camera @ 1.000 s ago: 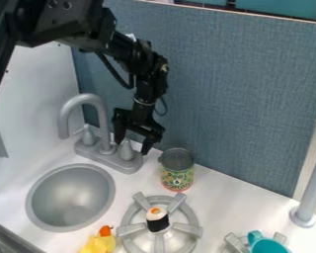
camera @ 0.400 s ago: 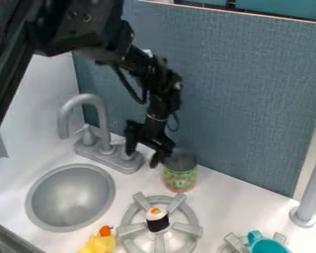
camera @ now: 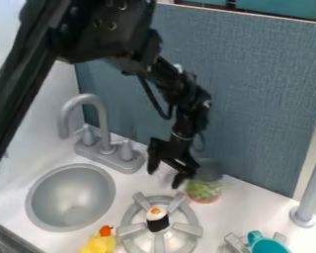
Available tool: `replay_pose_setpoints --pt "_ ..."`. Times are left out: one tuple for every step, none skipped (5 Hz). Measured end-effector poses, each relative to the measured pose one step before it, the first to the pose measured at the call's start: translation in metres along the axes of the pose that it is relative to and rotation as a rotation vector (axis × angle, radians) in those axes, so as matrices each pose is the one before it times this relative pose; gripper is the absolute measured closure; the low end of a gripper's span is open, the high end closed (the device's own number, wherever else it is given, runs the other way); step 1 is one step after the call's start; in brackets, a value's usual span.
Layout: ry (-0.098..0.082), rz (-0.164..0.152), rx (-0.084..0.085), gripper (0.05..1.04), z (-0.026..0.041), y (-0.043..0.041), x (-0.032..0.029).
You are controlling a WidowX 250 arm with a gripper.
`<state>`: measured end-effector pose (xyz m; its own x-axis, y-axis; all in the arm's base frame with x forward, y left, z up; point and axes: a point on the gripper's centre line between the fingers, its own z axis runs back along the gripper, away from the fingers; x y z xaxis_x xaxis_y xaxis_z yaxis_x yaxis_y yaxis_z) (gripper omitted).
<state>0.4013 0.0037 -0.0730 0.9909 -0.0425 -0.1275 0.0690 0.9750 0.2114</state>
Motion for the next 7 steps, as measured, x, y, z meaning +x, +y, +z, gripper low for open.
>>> replay_pose_setpoints --pt "-0.0353 -0.1049 -0.0687 0.083 0.00866 -0.0489 0.00226" --pt "-0.0531 -0.07 -0.0485 0.083 0.02197 -0.04196 0.01566" --pt "-0.0053 -0.049 -0.0107 0.083 0.00107 -0.02026 0.00021" --pt "0.02 0.0148 -0.0027 0.083 -0.00657 -0.00079 -0.00788" --pt "-0.0131 0.0397 0.0092 0.083 0.01191 0.00341 -0.01647" --pt "0.055 0.088 0.0278 0.083 0.02274 0.01677 -0.03284" --pt "0.0265 0.0759 -0.0072 0.083 0.01533 0.02377 -0.02828"
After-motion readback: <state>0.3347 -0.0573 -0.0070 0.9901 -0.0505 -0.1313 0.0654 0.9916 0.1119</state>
